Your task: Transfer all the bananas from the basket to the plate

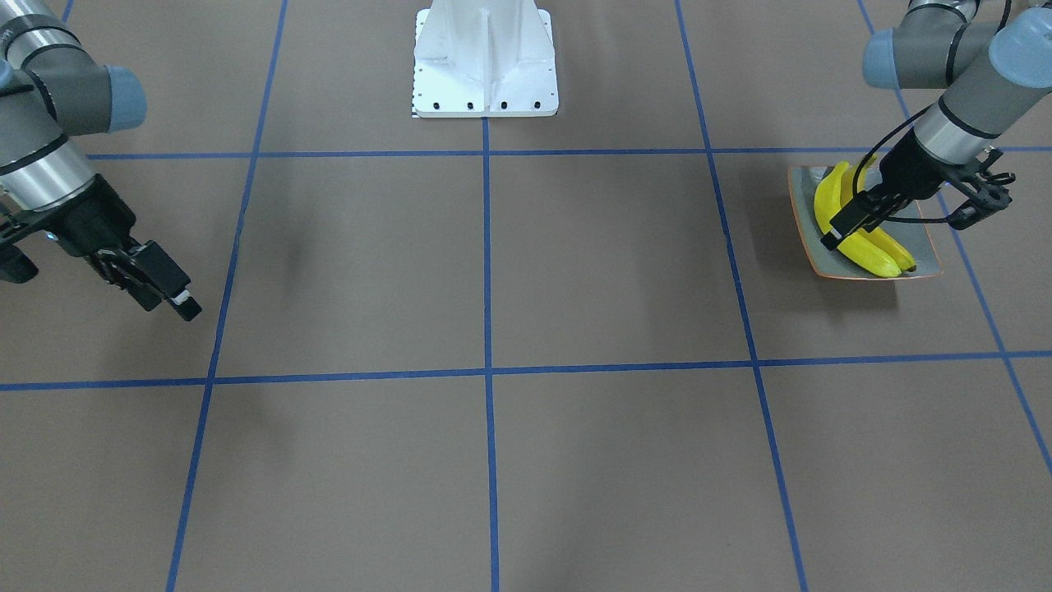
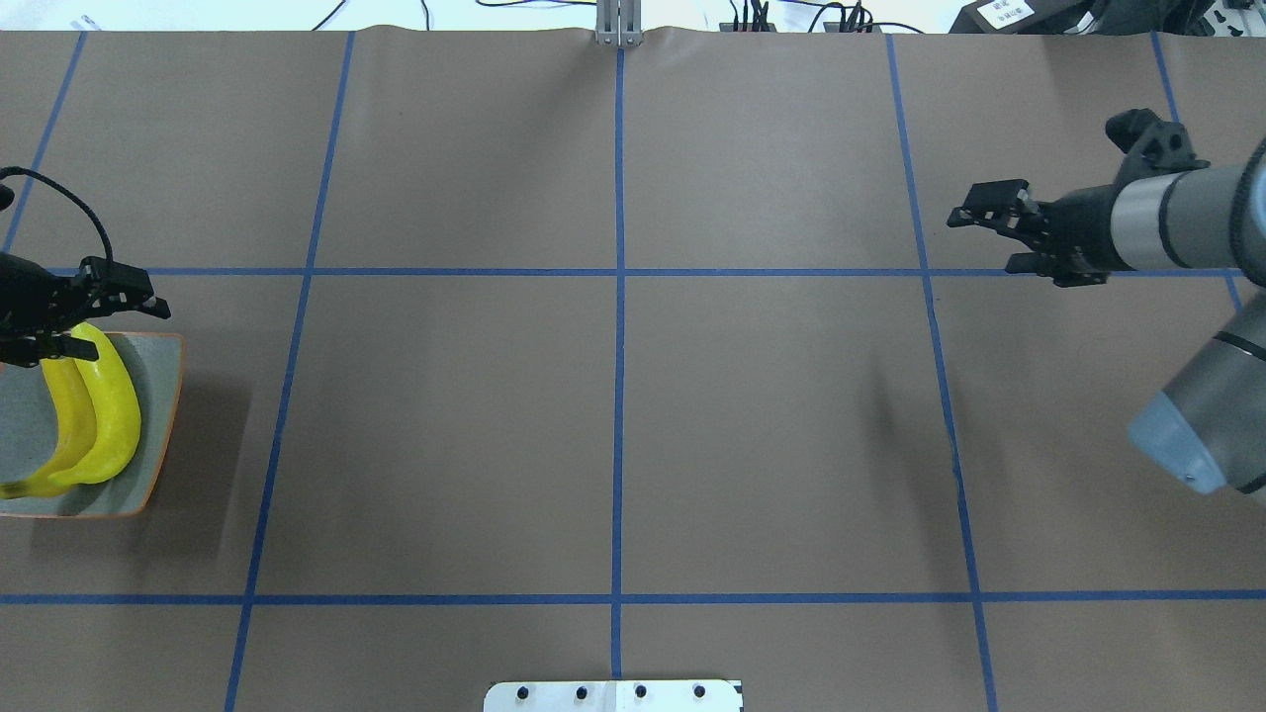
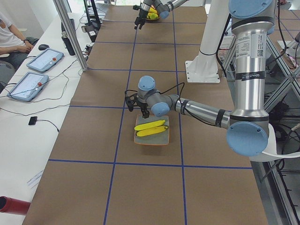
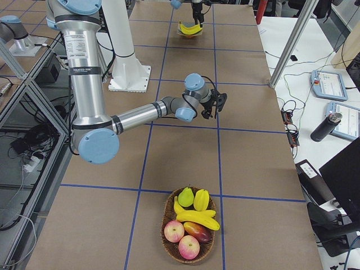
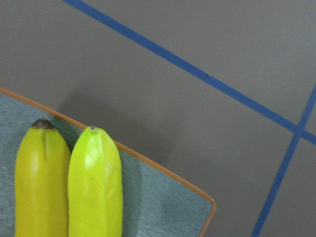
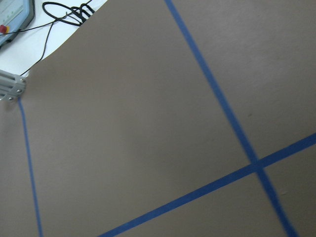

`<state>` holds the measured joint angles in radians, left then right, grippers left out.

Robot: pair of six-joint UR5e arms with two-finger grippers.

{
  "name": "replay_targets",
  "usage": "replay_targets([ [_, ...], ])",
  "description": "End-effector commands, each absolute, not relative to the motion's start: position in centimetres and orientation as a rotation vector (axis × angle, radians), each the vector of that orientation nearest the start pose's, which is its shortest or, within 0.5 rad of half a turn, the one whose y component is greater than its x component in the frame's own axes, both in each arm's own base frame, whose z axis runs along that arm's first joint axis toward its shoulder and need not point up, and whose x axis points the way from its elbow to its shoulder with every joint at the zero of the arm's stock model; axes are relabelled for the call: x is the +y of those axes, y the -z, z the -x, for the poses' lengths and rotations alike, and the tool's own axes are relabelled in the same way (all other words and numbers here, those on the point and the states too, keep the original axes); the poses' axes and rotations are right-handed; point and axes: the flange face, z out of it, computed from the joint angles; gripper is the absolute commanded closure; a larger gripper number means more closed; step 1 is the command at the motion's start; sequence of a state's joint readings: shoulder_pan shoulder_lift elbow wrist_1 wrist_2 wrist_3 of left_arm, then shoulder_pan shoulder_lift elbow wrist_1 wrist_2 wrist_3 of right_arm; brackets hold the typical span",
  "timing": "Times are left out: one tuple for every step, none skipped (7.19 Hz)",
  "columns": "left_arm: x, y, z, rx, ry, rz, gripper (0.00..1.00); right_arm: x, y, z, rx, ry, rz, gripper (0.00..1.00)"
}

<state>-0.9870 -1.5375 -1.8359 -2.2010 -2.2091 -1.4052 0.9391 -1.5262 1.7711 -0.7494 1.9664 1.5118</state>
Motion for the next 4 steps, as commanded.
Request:
replay_targets([
  [-47.2,-43.8,-21.9,1.087,0.448,0.019,0.01,-44.9,-53.4,15.2,-0.926,-0.495,-0.273,0.0],
  [-47.5,-43.0,-22.1,1.098,0.445,0.012,0.0,-43.7,-56.4,10.5,-0.856,-0.467,-0.306,0.0],
  [-47.9,-42.2,-22.5,1.109,0.437,0.003,0.0,-42.2,-59.1,7.6,-0.795,-0.466,-0.303,0.0],
  [-48.1,-41.5,-22.6,1.118,0.433,-0.004,0.0,-40.9,-62.1,4.8,-0.734,-0.482,-0.286,0.0],
])
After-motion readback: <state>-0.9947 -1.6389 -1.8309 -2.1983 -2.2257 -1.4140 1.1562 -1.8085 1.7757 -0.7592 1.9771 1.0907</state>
